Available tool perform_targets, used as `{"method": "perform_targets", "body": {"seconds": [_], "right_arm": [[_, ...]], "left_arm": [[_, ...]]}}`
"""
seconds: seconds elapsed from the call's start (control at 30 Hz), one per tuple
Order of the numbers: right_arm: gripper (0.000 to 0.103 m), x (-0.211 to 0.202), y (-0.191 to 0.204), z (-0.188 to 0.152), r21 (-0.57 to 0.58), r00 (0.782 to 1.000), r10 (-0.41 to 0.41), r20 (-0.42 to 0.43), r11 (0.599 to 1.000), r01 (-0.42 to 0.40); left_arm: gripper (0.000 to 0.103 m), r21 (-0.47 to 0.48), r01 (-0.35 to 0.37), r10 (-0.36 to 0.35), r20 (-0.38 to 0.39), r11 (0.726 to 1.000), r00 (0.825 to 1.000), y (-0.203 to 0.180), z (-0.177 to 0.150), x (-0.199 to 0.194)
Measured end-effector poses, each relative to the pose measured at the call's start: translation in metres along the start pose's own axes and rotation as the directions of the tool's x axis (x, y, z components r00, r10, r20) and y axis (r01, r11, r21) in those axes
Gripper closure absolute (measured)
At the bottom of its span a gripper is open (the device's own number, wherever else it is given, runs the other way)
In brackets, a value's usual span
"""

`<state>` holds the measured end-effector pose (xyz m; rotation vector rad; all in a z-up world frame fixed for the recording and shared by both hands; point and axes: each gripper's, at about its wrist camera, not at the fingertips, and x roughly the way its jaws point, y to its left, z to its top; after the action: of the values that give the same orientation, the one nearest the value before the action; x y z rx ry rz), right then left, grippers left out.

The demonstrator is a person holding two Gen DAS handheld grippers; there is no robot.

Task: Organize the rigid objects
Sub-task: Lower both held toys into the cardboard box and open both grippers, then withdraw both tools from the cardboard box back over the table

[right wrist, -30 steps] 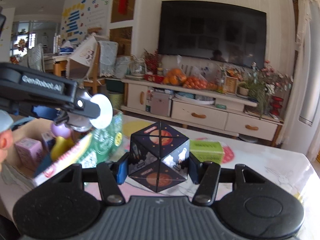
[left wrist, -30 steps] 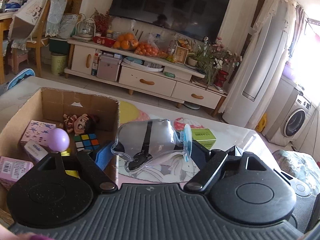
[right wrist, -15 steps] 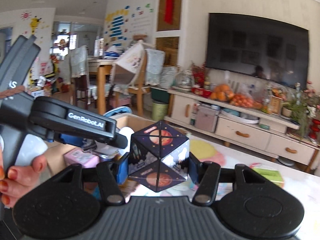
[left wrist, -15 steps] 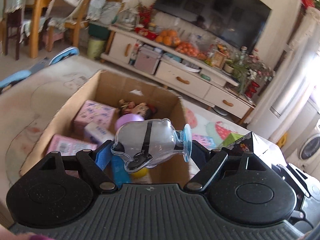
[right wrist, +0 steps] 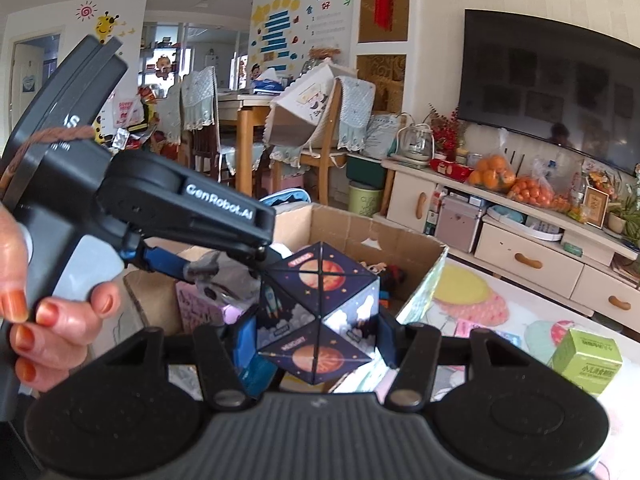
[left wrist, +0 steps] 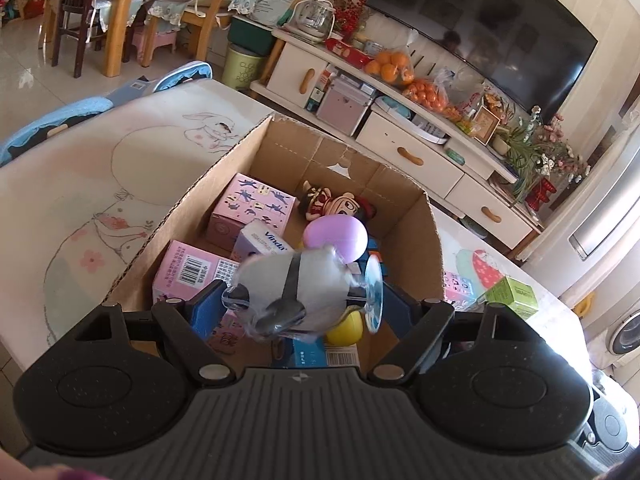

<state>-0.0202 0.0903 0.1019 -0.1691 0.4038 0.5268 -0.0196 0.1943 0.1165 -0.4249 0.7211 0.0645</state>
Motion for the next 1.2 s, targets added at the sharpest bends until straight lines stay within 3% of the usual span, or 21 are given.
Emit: {"method": "perform_targets", "body": {"seconds": [0.23,0.3,0.37,0.6,0.97,1.1,1.2], "right_arm": [[0.045,0.01,0.01,-0.005,-0.046,0.999,0.012,-0.036,0.999,-0.014],[0.035,0.01,0.013,-0.008,-0.052,0.999,0.02,-0.033,0.998,-0.022],[0.025,0.008,0.014,-0.009,-0.052,0.999,0.028,-0.018,0.998,-0.029],[0.022,-0.001,0.01,-0.012,-0.043,1.0,0.015,0.016,0.999,-0.015],[0.018,-0.015,-0.004,-0.019,-0.008,0.995,-0.074,0.064,0.997,0.075],[0.009,-0.019,-0.013,-0.023,0.018,0.991,-0.111,0.077,0.994,0.11],[0.009,-0.022,-0.021,-0.025,0.033,0.987,-0.14,0.079,0.99,0.137]], "left_arm": [[0.003,0.003,-0.005,0.005,-0.02,1.0,1.0,0.001,-0.001,0.006],[0.009,0.009,-0.032,0.032,-0.003,0.999,0.999,0.001,0.0,0.005],[0.005,0.017,-0.03,0.03,0.02,0.999,0.999,0.001,0.001,0.002],[0.001,0.032,-0.021,0.02,0.049,0.999,0.999,-0.003,0.0,0.0],[0.001,0.087,-0.015,0.01,0.056,0.996,0.998,-0.013,-0.003,0.006],[0.0,0.119,-0.02,0.012,0.064,0.993,0.998,-0.02,-0.005,0.008],[0.0,0.137,-0.02,0.012,0.062,0.99,0.998,-0.021,-0.007,0.009]]}}
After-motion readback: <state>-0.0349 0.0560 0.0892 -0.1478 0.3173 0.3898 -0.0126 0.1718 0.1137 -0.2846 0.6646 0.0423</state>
